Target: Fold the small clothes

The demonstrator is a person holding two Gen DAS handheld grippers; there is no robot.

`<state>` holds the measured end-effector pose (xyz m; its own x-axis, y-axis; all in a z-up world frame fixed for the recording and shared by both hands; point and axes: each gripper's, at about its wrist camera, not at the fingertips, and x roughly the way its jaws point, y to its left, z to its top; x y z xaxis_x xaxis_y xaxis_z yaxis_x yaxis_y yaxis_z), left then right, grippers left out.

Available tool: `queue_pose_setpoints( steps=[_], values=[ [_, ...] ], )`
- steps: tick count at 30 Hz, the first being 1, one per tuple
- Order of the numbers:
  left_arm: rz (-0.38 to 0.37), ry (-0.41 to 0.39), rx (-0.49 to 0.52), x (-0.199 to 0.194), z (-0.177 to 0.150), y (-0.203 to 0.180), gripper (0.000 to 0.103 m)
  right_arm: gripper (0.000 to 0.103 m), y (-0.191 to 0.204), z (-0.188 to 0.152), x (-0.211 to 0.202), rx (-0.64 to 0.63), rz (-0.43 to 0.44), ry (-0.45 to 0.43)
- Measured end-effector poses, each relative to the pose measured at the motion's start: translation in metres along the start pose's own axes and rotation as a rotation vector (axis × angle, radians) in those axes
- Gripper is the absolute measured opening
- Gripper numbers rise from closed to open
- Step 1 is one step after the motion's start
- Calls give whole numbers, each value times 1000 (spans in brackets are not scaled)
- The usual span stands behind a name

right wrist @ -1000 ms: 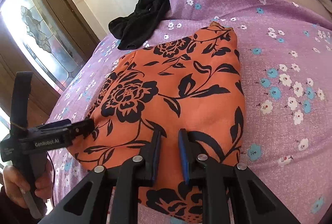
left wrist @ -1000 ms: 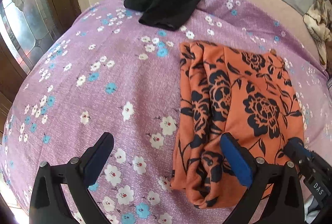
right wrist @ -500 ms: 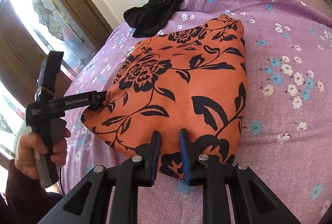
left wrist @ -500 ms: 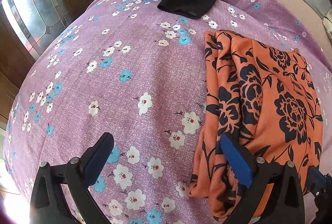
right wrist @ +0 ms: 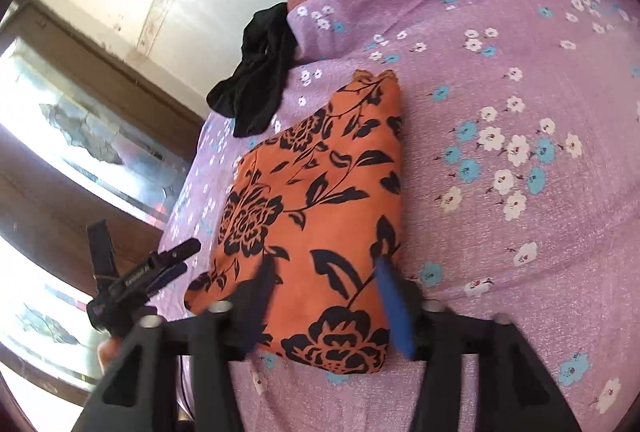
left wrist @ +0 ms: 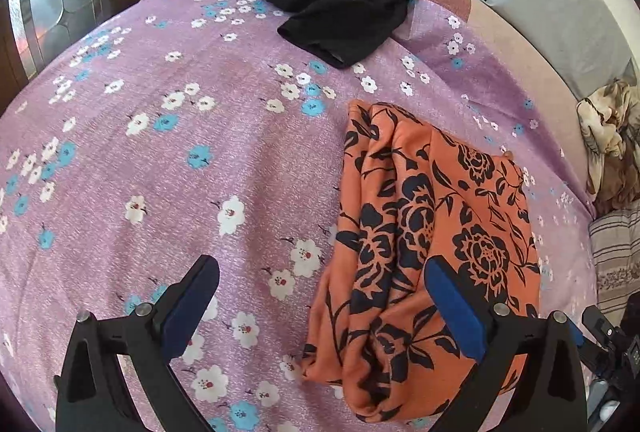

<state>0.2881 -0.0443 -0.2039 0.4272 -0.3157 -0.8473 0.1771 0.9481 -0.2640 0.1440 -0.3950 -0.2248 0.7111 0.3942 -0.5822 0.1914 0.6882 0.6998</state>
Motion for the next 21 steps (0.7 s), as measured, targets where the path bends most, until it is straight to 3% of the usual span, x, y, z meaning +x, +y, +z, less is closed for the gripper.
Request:
queue_pose_setpoints(
  steps=[5,9,12,21],
  values=[
    [46,27,42,13,-1,-12,103,82,-37,3,11,143,78,19],
    [88,23,106,19,-5,-26,103,82,-45,1,33,174,125,47],
    [101,23,122,20,-6,-28,103,82,-42,1,58,164,144,96],
    [126,10,143,22,-6,-32,103,84,-10,12,102,19,158,111]
  ],
)
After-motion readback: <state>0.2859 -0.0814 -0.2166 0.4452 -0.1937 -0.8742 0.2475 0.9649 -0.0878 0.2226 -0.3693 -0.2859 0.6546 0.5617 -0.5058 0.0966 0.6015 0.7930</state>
